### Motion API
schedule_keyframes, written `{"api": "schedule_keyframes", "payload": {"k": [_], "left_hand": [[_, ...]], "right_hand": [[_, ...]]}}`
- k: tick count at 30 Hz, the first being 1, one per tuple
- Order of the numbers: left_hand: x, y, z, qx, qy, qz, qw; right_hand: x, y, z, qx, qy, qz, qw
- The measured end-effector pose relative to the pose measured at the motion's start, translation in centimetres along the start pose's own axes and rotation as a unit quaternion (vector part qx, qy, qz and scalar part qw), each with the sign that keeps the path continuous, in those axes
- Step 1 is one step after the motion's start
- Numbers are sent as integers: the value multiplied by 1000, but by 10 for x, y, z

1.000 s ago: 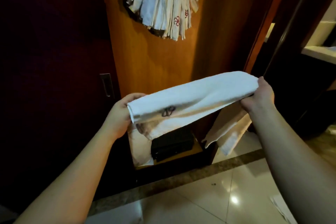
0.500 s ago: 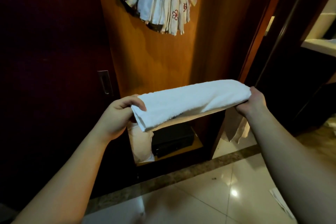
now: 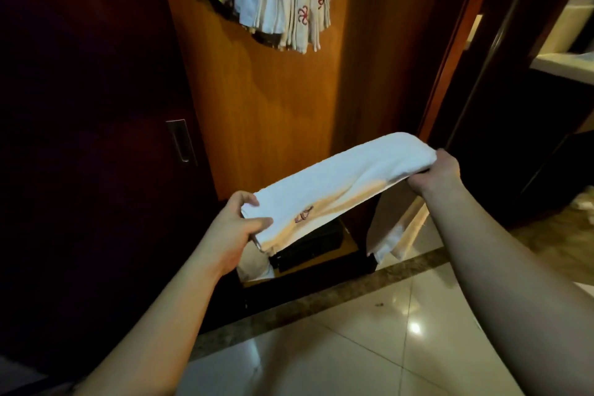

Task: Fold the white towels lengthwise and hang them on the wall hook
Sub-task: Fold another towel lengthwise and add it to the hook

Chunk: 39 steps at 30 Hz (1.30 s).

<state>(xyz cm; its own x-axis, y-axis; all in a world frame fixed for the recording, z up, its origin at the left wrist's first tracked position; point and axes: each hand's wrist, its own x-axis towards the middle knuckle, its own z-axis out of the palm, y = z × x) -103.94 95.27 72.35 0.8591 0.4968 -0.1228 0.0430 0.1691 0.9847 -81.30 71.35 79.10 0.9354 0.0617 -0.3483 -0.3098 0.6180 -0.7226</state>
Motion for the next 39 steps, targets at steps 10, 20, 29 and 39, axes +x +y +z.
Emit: {"api": "schedule_keyframes", "payload": {"k": [10,20,29,39], "left_hand": [[-8,-54,22,-211,-2,-259,942],[8,-75,16,-337,6,-174,925],[35,-83,32,-237,31,-270,933],[2,21,135,-145,-4,21,989]], "right_hand": [[-17,-2,14,118,19,50,992],[-22,-16,22,109,19,7,994],[-51,-24,56,91,-43,3,995],[-67,-32,99,12,-185,-55,981]]}}
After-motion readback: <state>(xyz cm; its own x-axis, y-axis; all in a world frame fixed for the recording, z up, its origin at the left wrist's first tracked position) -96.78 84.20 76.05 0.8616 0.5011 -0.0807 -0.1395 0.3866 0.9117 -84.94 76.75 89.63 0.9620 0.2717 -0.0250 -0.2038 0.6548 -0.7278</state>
